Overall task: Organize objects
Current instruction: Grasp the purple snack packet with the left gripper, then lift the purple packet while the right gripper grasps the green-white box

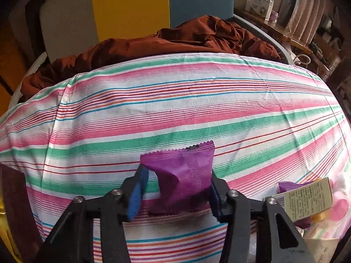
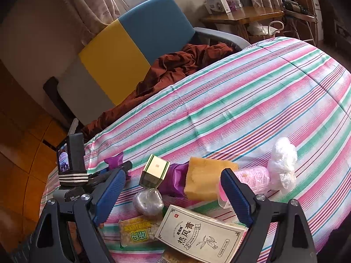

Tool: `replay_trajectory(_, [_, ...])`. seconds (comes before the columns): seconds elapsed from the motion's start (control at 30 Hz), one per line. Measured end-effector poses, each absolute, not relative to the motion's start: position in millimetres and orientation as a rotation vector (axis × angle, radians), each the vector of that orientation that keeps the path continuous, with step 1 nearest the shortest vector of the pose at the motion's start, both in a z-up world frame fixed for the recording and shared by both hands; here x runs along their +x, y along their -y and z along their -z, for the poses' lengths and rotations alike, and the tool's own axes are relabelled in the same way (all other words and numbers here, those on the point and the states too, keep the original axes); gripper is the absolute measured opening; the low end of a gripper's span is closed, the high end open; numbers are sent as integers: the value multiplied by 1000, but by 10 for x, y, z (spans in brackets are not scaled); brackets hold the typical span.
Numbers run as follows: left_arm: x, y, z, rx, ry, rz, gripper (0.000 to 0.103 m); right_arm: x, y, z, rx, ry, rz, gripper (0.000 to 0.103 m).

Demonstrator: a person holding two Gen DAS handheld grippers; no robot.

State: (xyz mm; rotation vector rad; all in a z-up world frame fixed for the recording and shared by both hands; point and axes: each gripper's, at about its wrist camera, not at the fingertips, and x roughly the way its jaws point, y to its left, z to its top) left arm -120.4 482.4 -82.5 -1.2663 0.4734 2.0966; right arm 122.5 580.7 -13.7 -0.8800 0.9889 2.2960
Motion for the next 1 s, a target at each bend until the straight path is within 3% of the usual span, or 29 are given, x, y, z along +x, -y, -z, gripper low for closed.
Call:
replay_trajectory(0.3, [-1051, -4396, 800, -1243, -486, -2060, 35, 1083, -5728, 230, -992, -902, -2300, 91])
replay_trajectory(0.47, [-848, -4178, 796, -1232, -481, -2046, 35, 830, -5510, 262, -1139, -738, -2363, 91])
replay_trajectory(0.63, [-747, -4042, 795, -1230, -477, -2031, 35, 441, -5365, 170, -1289, -341, -2458, 91])
replay_trajectory(0.83, [-745, -3985, 805, -1224, -443, -2029, 35, -79, -5221, 300, -1670, 223, -2462, 91])
replay_trajectory(1.0, [-754, -3956, 817, -1214, -414, -2031, 36, -384, -5218, 540, -1930, 435, -2359, 91])
